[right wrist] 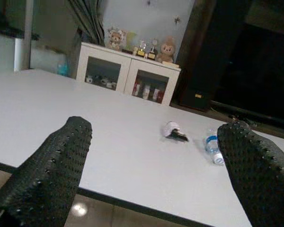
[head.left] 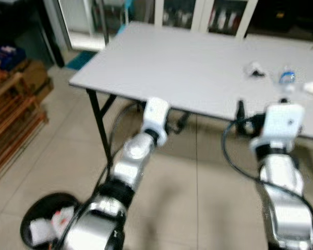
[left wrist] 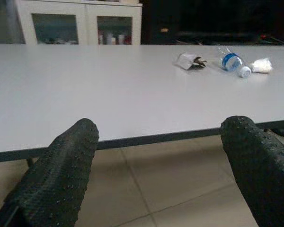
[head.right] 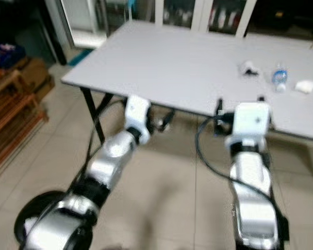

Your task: Picking trash to rubbish bin

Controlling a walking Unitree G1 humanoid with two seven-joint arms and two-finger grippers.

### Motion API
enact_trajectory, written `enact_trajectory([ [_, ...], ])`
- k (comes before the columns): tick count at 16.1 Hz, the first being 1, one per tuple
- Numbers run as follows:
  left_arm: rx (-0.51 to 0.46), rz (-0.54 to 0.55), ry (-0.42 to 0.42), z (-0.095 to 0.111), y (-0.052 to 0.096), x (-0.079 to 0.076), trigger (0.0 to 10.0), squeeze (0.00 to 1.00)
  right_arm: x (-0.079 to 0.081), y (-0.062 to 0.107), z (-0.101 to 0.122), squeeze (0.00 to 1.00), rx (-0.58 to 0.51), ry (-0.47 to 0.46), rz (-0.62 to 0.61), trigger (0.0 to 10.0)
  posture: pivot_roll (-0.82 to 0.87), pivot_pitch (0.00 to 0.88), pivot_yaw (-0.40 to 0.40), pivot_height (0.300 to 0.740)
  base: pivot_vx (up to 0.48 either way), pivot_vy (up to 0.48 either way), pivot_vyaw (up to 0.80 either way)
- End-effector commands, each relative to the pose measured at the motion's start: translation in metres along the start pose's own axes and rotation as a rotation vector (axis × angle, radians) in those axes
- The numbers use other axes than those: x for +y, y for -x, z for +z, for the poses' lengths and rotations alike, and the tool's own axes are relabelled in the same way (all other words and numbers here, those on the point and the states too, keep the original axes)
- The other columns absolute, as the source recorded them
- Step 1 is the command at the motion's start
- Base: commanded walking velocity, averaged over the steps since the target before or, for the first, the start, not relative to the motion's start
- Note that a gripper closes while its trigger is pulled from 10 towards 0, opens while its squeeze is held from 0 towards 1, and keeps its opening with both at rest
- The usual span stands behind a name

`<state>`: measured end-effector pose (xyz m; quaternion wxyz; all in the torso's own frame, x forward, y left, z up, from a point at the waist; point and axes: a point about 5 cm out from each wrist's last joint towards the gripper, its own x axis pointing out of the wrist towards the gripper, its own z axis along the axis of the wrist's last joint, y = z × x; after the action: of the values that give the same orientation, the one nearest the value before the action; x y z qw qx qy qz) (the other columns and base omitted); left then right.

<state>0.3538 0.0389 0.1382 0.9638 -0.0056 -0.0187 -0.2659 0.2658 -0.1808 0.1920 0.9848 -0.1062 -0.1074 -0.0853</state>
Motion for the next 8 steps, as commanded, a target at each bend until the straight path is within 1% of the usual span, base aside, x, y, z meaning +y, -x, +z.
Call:
enact_trajectory([
  [1,-0.002,-0.023,0.010,0.0033,-0.0049,-0.0081,10.0,0.00,-0.0054,-0.0008,0.0012,0.00,-0.002,0.017,-0.014,10.0,0.04,0.049,-0.022,0.740,0.000,0.000,0.00],
  [3,-0.010,-0.032,0.020,0.0039,-0.0050,-0.0078,10.0,0.00,-0.0055,-0.0012,0.0016,0.00,-0.003,0.019,-0.017,10.0,0.04,0.047,-0.022,0.740,0.000,0.000,0.00],
  [4,-0.027,-0.039,0.034,0.0059,-0.0049,-0.0073,10.0,0.00,-0.0064,-0.0015,0.0021,0.00,-0.006,0.022,-0.023,10.0,0.04,0.047,-0.022,0.740,0.274,0.000,0.00],
  [5,-0.036,-0.037,0.031,0.0076,-0.0051,-0.0059,10.0,0.00,-0.0079,-0.0015,0.0029,0.00,-0.009,0.026,-0.030,10.0,0.04,0.046,-0.022,0.740,0.341,0.000,0.00],
  [8,-0.036,-0.041,0.031,0.0079,-0.0058,-0.0063,10.0,0.00,-0.0090,-0.0015,0.0032,0.00,-0.013,0.035,-0.034,10.0,0.04,0.045,-0.020,0.740,0.447,0.000,0.00],
])
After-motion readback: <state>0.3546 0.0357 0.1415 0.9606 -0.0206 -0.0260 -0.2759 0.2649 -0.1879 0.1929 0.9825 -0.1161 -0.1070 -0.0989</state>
